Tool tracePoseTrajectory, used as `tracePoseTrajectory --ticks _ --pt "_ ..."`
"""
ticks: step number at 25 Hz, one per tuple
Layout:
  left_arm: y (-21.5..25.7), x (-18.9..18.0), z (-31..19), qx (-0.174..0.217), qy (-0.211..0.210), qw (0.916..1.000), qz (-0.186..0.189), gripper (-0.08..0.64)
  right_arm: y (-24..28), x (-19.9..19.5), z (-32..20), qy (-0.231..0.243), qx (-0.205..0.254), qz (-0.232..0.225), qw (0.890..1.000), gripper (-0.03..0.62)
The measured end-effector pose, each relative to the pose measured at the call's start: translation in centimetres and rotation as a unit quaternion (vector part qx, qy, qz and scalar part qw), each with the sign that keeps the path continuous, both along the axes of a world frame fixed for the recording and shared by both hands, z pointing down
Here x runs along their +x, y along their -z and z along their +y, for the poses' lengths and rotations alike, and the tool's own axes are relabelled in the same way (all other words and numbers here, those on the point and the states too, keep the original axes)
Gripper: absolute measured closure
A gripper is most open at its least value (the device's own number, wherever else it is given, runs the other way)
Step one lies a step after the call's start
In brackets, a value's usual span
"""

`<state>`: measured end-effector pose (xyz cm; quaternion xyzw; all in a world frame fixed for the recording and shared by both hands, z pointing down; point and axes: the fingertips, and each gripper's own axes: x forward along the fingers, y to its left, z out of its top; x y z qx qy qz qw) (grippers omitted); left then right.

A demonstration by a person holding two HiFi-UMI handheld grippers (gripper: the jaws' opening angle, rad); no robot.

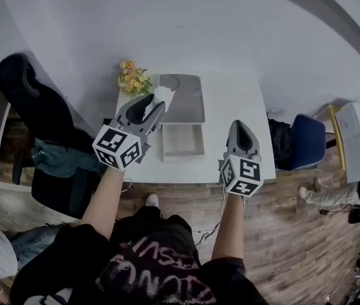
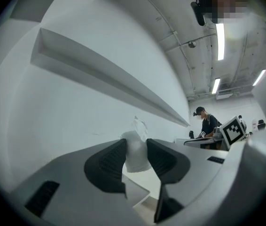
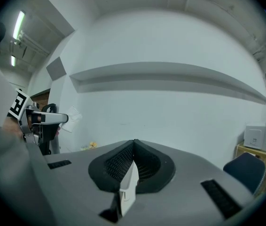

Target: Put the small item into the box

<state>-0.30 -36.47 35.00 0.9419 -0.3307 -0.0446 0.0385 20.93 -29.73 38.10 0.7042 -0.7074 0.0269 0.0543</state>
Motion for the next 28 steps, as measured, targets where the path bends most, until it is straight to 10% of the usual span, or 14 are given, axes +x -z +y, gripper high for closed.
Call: tracePoseTrajectory --ticks 28 --pt "-7.3 5.6 -2.3 -0.075 0.039 0.9946 -0.06 0.414 -6.5 4.3 -5.6 0.058 -0.053 -0.038 0.996 0.581"
